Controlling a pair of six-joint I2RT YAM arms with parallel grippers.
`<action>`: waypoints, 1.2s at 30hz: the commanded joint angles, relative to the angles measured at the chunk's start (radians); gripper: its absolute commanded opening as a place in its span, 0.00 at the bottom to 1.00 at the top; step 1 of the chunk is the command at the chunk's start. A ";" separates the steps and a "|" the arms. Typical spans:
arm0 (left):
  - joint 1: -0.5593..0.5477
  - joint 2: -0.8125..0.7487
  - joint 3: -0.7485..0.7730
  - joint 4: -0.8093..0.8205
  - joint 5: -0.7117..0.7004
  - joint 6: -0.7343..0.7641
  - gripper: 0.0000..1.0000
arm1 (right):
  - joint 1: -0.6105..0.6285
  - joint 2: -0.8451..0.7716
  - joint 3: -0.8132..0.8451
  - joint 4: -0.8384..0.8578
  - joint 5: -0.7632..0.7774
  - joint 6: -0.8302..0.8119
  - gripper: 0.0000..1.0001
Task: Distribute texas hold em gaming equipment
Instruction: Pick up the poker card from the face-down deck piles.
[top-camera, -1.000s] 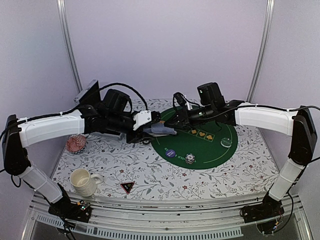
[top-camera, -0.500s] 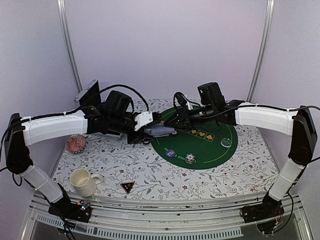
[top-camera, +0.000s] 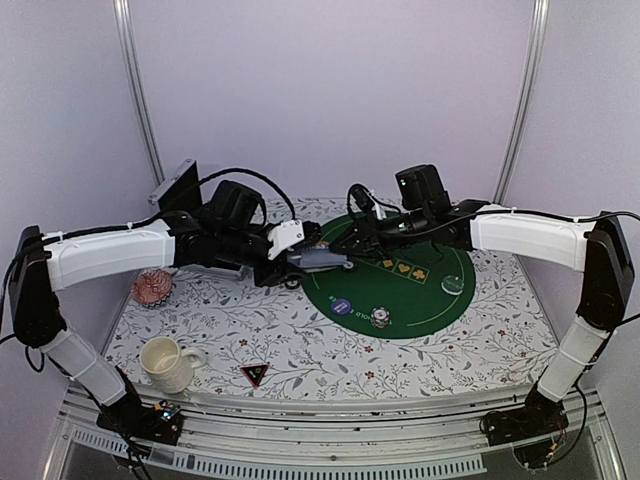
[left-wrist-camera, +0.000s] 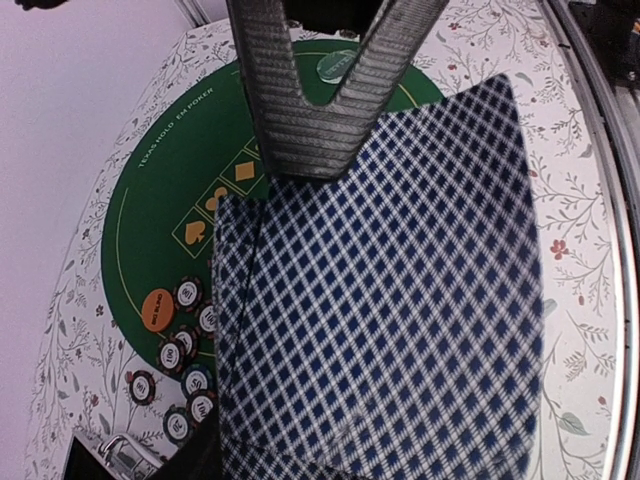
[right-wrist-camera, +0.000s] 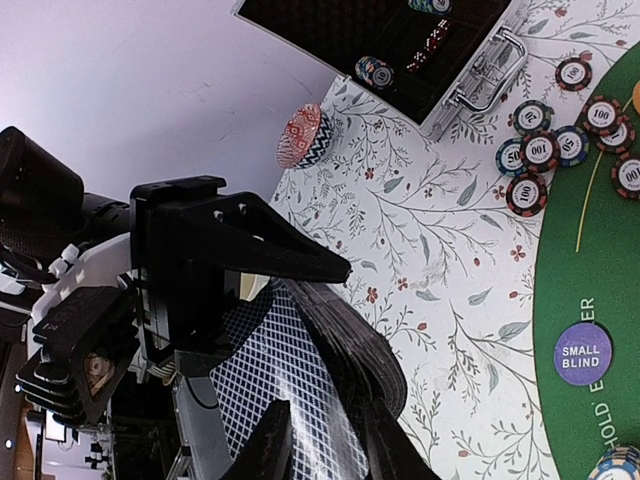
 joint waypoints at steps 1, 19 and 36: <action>0.016 -0.002 0.000 0.032 0.011 -0.016 0.44 | -0.013 -0.013 0.005 0.003 0.000 0.002 0.23; 0.032 -0.006 -0.024 0.024 0.001 -0.012 0.44 | -0.022 -0.058 0.028 -0.016 -0.034 -0.042 0.02; 0.051 -0.036 -0.009 -0.024 -0.053 -0.045 0.44 | -0.104 -0.171 0.138 -0.275 0.210 -0.226 0.02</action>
